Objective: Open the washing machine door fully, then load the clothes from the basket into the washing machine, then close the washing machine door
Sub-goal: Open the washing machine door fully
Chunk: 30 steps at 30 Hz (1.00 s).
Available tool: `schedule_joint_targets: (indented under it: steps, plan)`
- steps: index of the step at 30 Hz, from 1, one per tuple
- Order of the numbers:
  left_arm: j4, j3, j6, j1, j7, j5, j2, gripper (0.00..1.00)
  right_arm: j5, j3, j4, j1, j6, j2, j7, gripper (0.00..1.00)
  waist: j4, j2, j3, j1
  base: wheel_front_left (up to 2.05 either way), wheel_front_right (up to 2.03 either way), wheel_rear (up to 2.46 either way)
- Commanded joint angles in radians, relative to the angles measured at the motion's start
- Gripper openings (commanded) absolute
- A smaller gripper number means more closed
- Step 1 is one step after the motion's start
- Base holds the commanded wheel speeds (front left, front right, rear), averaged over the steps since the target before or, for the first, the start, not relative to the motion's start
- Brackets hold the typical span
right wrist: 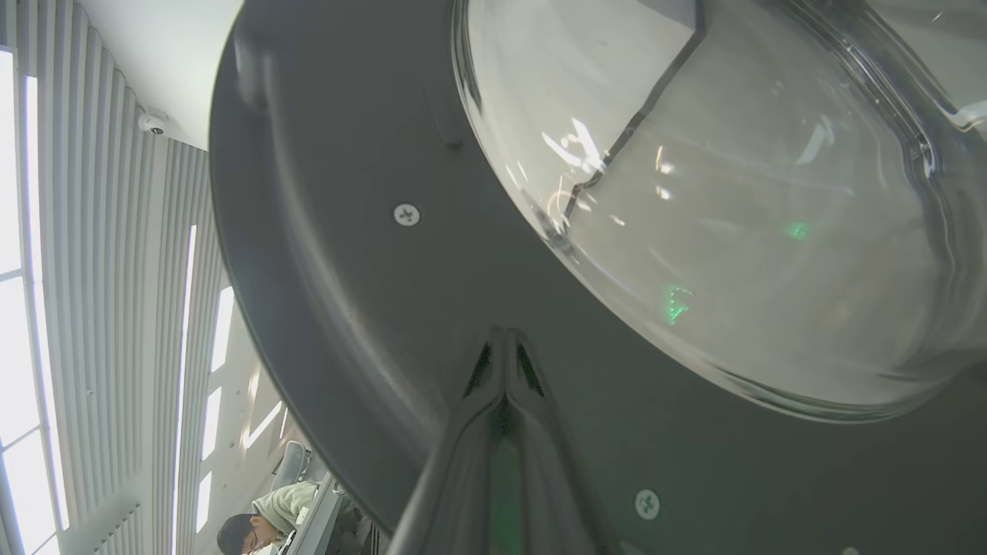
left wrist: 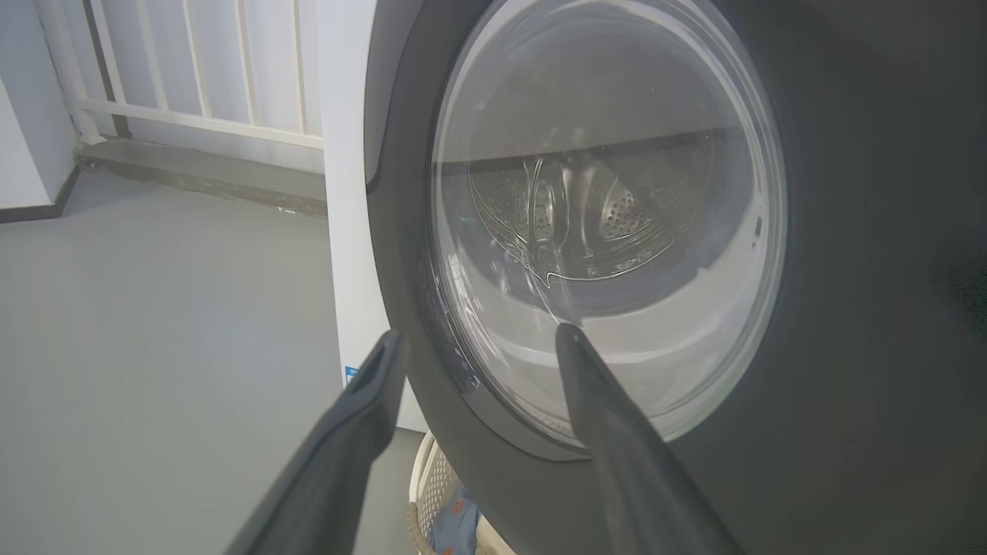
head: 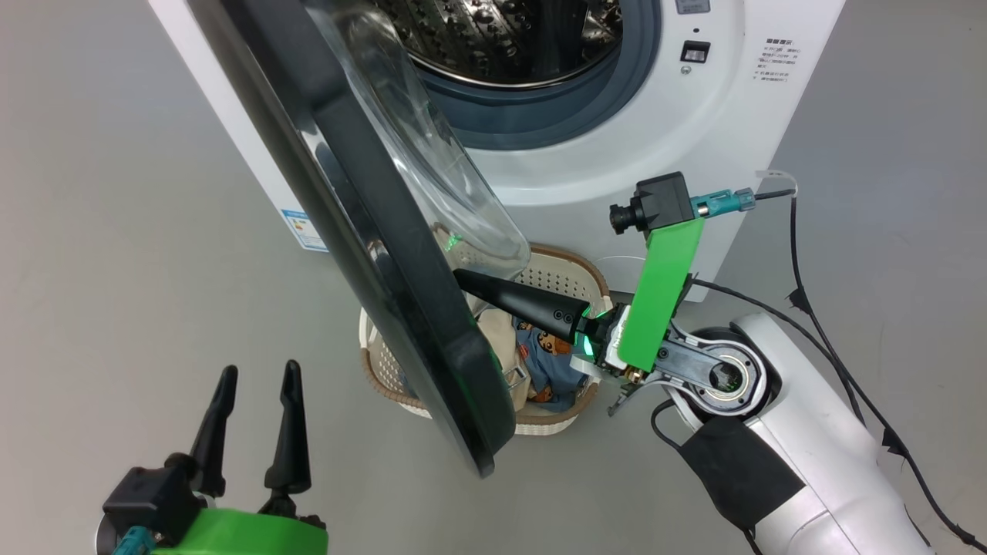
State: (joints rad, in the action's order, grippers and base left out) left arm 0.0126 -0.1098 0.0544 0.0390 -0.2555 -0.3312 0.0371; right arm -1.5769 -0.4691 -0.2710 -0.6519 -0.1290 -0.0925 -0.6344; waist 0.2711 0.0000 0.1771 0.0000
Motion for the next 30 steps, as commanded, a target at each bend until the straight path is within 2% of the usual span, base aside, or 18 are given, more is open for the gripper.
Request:
schedule_joint_targets:
  steps: [1, 19, 30]
  plan:
    - [-0.02, 0.033, 0.001, 0.003, -0.006, -0.002, 0.013, 1.0, -0.006, -0.02, 0.025, 0.022, -0.002, 0.038, 0.004, 0.0, 0.001, 0.0, 0.0, 0.0, 0.0, 0.0, 0.0]
    - [-0.018, 0.028, 0.001, 0.006, -0.006, -0.01, 0.013, 1.0, -0.018, -0.069, 0.011, 0.018, -0.002, 0.042, 0.032, 0.0, 0.022, 0.0, 0.001, 0.0, 0.0, 0.0, 0.0]
    - [-0.017, 0.024, 0.0, 0.004, -0.006, -0.009, 0.013, 1.0, -0.059, -0.133, 0.013, 0.011, -0.002, 0.042, 0.076, 0.0, 0.03, 0.0, -0.004, 0.0, 0.0, 0.0, 0.0]
